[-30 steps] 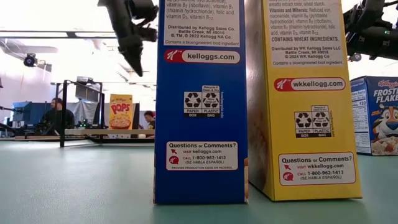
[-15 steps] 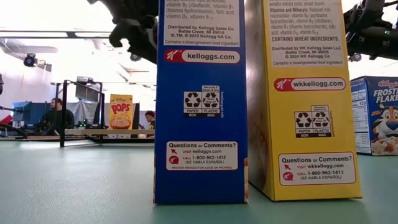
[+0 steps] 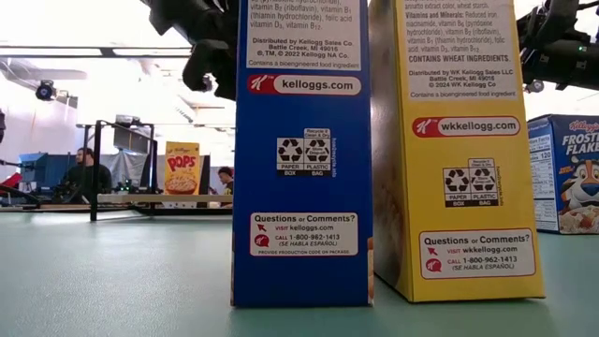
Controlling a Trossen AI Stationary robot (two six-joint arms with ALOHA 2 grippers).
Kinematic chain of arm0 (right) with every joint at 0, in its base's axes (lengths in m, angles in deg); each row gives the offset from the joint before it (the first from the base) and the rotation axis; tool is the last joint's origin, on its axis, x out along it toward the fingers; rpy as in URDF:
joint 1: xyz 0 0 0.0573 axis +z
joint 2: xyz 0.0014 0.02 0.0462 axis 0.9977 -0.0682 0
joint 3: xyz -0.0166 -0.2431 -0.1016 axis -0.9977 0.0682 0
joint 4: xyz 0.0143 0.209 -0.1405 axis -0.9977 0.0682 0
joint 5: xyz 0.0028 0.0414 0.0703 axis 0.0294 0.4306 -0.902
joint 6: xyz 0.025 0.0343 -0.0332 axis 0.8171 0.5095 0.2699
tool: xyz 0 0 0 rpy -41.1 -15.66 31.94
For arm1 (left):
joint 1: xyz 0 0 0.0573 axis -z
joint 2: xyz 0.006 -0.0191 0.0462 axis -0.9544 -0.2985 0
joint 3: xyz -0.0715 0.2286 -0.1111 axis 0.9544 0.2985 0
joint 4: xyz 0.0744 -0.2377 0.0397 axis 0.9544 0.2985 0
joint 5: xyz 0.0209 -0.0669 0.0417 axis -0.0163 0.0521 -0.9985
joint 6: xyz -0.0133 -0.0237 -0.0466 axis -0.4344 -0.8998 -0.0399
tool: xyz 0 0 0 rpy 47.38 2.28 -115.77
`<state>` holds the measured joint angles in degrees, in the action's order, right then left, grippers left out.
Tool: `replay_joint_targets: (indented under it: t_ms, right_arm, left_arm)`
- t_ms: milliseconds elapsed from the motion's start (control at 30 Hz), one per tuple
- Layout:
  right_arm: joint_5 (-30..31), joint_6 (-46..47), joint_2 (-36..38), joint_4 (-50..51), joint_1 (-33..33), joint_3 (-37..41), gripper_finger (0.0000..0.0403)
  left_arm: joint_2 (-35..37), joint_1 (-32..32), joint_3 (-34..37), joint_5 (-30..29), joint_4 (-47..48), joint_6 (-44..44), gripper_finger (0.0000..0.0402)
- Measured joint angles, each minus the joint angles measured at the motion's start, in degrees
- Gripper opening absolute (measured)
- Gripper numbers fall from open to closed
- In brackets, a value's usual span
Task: Stack cereal on shelf
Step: Put the middle pink cereal box on the shelf
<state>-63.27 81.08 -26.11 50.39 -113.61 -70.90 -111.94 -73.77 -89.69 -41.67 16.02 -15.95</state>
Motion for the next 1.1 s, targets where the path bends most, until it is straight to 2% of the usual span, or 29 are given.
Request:
replay_joint_targets:
  t_ms: [200,267,400,667,867,1100]
  right_arm:
    - [0.0,0.0,0.0,0.0,0.0,0.0,0.0235]
    - [0.0,0.0,0.0,0.0,0.0,0.0,0.0235]
    - [0.0,0.0,0.0,0.0,0.0,0.0,0.0235]
    - [0.0,0.0,0.0,0.0,0.0,0.0,0.0235]
    - [0.0,0.0,0.0,0.0,0.0,0.0,0.0235]
    - [0.0,0.0,0.0,0.0,0.0,0.0,0.0235]
  left_arm:
    - [1.7,1.0,0.0,0.2,1.0,-8.4,0.0237]
    - [1.9,0.9,0.0,0.1,1.0,-8.8,0.0237]
    - [1.8,1.0,0.0,2.7,0.2,-3.6,0.0237]
    - [-0.9,0.9,0.0,13.4,-5.7,11.0,0.0237]
    - [-4.2,0.4,0.0,14.1,-8.4,15.3,0.0237]
    - [-8.0,-0.6,-2.5,14.1,-9.6,16.2,0.0237]
